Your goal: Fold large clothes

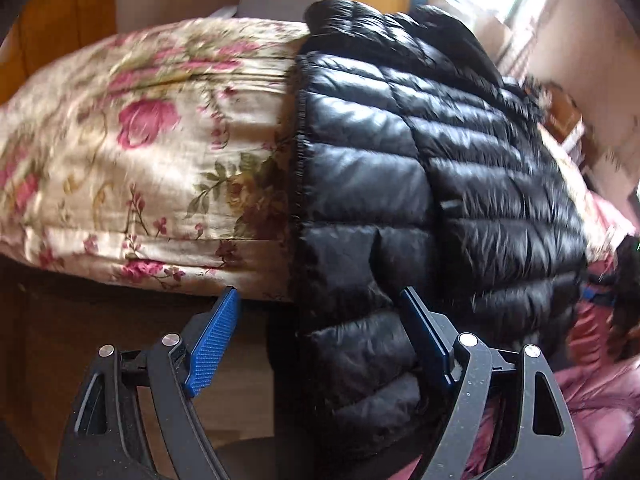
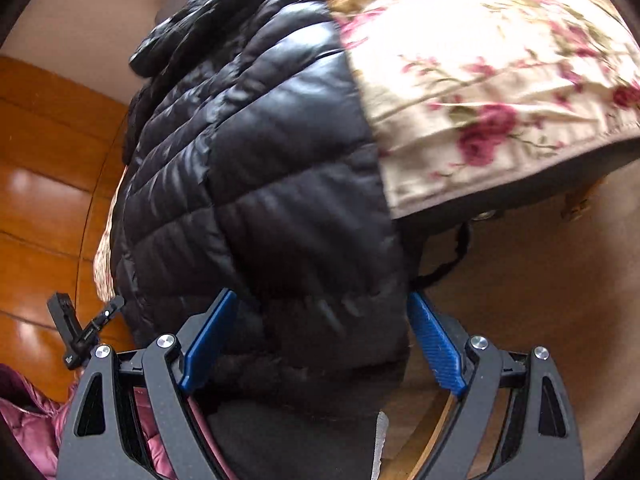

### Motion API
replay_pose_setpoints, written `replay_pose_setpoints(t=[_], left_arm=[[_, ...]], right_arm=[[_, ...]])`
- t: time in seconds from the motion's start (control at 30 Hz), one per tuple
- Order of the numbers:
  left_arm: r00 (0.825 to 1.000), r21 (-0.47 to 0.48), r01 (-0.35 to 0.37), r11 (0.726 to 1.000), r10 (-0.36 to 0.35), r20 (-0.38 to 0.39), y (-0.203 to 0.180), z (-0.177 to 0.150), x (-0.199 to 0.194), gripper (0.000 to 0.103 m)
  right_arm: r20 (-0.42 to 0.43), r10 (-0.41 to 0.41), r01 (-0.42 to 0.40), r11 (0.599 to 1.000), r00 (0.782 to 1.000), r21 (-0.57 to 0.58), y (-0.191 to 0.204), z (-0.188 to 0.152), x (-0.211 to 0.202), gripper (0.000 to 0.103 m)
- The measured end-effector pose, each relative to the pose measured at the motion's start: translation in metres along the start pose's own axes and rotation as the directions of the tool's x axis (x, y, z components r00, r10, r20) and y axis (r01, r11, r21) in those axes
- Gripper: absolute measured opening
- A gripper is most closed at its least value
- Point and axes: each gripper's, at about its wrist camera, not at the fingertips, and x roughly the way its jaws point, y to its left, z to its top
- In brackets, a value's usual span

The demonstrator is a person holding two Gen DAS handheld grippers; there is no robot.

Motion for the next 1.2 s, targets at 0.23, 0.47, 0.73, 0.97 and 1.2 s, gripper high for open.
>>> replay_pose_setpoints(t=[0.23, 0.47, 0.73, 0.97, 1.2], left_arm=[[0.998, 0.134, -0.066, 0.989, 0.068, -0.010, -0.019, -0.009, 0.002, 0.080], [0.998, 0.146, -0.051, 0.988, 0.055, -0.018, -0.025, -0.015, 0.004, 0.080], [0.998, 0.143, -0.049, 0.988, 0.054, -0.029, -0.026, -0.021, 0.007, 0.080], [0.998, 0.126, -0.033, 0.991, 0.040, -0.053, -0.024, -0.027, 0.014, 0.080], [0.998, 0.123, -0.037, 0.992, 0.043, -0.048, -0.024, -0.029, 0.015, 0.076]], right_arm=[[-0.001, -0.004, 0.004, 1.000, 1.000, -0.008, 0.007, 0.002, 0.011, 0.085], [-0.014, -0.008, 0.007, 1.000, 1.000, -0.021, 0.009, -0.001, 0.014, 0.085], [-0.013, 0.001, -0.001, 1.000, 1.000, -0.026, 0.010, -0.005, 0.015, 0.082], [-0.014, 0.006, -0.006, 0.999, 1.000, -0.040, 0.010, -0.008, 0.014, 0.079], [-0.017, -0.003, 0.002, 0.999, 1.000, -0.042, 0.010, -0.009, 0.015, 0.080]])
